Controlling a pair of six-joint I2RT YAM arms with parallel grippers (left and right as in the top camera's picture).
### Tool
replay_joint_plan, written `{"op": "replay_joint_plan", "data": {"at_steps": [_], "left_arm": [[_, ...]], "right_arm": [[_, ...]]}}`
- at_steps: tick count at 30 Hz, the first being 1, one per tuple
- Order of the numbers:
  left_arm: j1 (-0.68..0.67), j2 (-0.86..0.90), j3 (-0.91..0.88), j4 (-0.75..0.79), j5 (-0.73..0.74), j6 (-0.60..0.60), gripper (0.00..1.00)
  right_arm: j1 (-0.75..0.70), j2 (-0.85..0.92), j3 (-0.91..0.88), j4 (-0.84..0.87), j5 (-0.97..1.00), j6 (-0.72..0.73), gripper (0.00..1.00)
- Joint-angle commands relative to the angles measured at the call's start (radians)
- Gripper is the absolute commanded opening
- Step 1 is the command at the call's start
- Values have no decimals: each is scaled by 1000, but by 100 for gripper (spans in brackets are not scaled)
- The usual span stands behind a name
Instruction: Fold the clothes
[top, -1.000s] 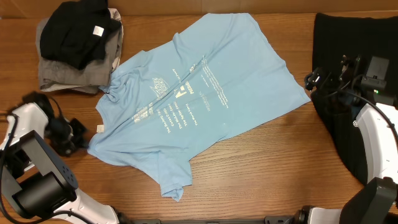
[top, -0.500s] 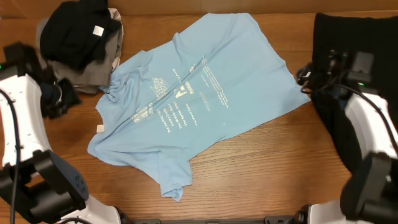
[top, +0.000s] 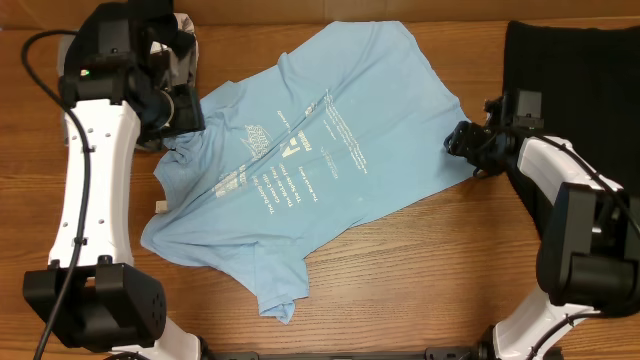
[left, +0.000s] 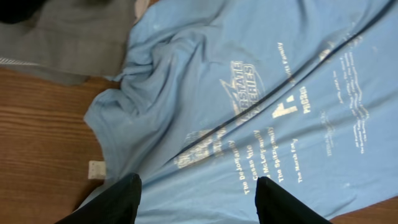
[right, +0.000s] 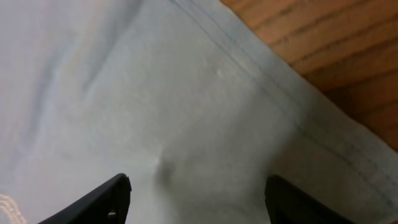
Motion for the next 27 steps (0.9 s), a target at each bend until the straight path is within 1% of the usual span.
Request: {"op": "replay_joint_plan", "data": {"at_steps": [1,3,6,10,11,15,18,21,23,25,27], "left_arm": [[-43,-9,16,14,4,9,63],[-60,-3,16,23,4,9,63],[-85,10,15,36,4,10,64],[-118,35,15,43,4,9,64],[-134,50,15,46,4,10,64],[-167,90,15,54,5,10,64],[-190,113,15,57,5,9,65],[-210,134,15,57,4,10,66],[-218,145,15,62,5,11,67],[-220,157,15,75,4,13,68],[-220,169,15,99,4,12,70]], "right_arm": [[-32,50,23,-56,69,27,72],[-59,67,23,-95,94,35,73],[-123,78,23,-148,119,85,73],[-250,77,23,-211,119,110,74],[-302,77,23,-233,120,110,77],[-448,77,23,-289,119,116,83],[-550,77,23,-316,119,140,87],[-641,77,23,-344,109,155,88],[-680,76,23,-355,72,154,88],[-695,69,23,-349,-16,107,90],[-687,47,26,-338,-105,44,100]]}}
